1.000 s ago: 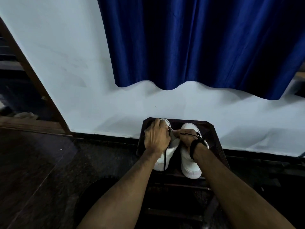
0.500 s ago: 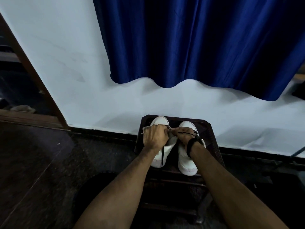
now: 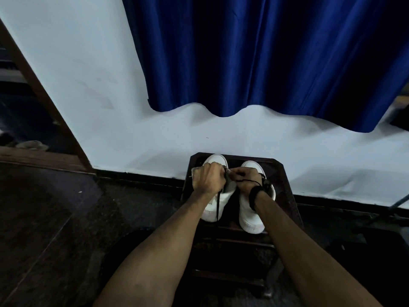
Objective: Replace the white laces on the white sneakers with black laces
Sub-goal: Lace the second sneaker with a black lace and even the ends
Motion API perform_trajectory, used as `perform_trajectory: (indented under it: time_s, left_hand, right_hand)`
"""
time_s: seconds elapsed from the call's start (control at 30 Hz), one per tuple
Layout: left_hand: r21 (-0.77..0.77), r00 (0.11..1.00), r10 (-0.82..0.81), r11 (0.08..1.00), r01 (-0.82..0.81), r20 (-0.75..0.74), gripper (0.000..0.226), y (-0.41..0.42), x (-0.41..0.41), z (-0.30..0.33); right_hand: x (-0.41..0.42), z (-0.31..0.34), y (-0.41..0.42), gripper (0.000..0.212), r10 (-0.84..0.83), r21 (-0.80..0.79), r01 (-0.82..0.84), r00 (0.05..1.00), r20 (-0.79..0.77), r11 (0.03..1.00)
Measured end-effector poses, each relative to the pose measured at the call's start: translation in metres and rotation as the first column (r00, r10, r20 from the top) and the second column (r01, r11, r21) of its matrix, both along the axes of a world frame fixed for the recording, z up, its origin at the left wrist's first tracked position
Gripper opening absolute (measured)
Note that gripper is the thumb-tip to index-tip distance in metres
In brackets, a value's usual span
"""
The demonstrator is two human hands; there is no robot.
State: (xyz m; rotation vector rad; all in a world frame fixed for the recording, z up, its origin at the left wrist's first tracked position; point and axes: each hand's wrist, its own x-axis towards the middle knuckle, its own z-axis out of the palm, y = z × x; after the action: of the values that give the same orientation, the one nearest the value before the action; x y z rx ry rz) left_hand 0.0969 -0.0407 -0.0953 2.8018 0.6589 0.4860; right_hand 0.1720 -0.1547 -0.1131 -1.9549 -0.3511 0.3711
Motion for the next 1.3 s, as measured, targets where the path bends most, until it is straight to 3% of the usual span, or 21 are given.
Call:
perform_trajectory:
  time_s: [0.17, 0.4, 0.7, 1.1, 1.3]
  left_hand:
    - [0.026, 0.994, -0.059, 0.998, 0.062, -0.090, 0.021, 0.002, 0.003, 0.011]
    - [0.093, 0.973, -0.149, 0.982, 0.167, -0.177, 0.023, 0.003, -0.009, 0.023]
    - [0.053, 0.994, -0.034, 0.998, 0.039, -0.102, 0.024, -0.002, -0.019, 0.017]
    - [-0.110, 0.997, -0.064, 0.992, 0.059, -0.040, 0.021, 0.000, -0.020, 0.013]
    - [-0.062, 0.997, -0.037, 0.998, 0.033, -0.061, 0.024, -0.006, -0.018, 0.015]
  right_hand:
    - [0.000, 0.002, 0.002, 0.020, 0.001, -0.025, 0.000, 1.000, 0.006, 1.000]
    - [-0.011, 0.011, -0.004, 0.016, 0.063, -0.217, -0.036, 0.991, 0.120, 0.975]
    - [-0.015, 0.011, -0.004, 0.018, 0.076, -0.180, -0.058, 0.992, 0.098, 0.982]
    - [-0.009, 0.006, -0.002, 0.010, 0.049, -0.128, -0.041, 0.997, 0.060, 0.991]
    - [-0.007, 0.004, 0.001, 0.013, 0.037, -0.125, -0.030, 0.998, 0.054, 0.992]
